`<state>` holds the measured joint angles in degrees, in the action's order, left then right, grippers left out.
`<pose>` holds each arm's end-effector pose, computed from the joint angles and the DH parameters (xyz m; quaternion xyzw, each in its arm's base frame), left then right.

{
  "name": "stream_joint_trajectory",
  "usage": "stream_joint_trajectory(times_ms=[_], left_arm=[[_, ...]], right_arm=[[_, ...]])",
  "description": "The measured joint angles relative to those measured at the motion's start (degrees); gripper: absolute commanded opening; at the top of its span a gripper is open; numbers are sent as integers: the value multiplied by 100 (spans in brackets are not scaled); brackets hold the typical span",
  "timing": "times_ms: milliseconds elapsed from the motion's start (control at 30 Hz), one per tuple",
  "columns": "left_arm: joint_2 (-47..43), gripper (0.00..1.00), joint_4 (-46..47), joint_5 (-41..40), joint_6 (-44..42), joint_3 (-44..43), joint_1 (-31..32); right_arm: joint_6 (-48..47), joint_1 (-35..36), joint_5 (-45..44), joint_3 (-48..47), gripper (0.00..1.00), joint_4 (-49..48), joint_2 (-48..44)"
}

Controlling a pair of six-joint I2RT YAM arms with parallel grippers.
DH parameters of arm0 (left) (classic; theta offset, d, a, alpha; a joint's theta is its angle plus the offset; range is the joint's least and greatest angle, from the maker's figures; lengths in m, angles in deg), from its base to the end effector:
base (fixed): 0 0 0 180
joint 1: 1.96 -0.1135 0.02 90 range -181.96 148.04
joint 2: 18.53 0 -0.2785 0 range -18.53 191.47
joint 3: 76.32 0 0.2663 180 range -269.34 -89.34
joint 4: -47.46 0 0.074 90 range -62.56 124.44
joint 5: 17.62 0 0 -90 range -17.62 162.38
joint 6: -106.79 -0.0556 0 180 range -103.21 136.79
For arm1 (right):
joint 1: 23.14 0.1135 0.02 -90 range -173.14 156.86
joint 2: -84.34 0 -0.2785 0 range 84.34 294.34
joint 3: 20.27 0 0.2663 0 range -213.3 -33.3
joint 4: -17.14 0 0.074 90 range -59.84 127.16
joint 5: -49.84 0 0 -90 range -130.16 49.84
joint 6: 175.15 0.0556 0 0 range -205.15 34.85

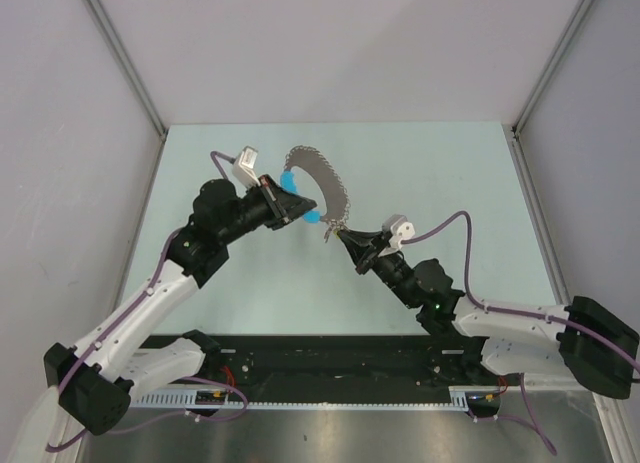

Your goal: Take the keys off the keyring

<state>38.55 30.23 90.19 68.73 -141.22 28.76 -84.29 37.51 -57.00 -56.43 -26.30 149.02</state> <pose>0.2128 -0.1463 0.3628 -0.0403 0.7591 -0.5106 0.4018 0.1404 0.2168 0.2709 -0.1998 0.5804 0.3244 0.7197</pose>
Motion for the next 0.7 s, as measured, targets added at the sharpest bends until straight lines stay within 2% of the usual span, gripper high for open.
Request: stream_joint_trajectory(times_ms=[133, 400, 467, 500, 567, 667, 700], left_arm=[[2, 0, -52, -118, -118, 101, 20], [46, 1, -114, -114, -354, 214, 52], [46, 6, -111, -111, -444, 258, 63], [46, 15, -111, -109, -468, 269, 66], [46, 22, -109, -94, -555, 273, 76], [44, 38, -94, -114, -713, 319, 72], [42, 46, -94, -125, -754, 367, 70]], right_arm=[[238, -13, -70, -195, 0, 872, -380], [365, -46, 26, -282, 0, 1832, -579], [343, -66, 66, -363, 0, 2039, -632], [315, -76, 94, -404, 0, 2168, -664], [234, -90, 153, -476, 0, 2415, -730], [68, -144, 245, -570, 0, 2758, -876], [0, -177, 271, -603, 0, 2861, -938]])
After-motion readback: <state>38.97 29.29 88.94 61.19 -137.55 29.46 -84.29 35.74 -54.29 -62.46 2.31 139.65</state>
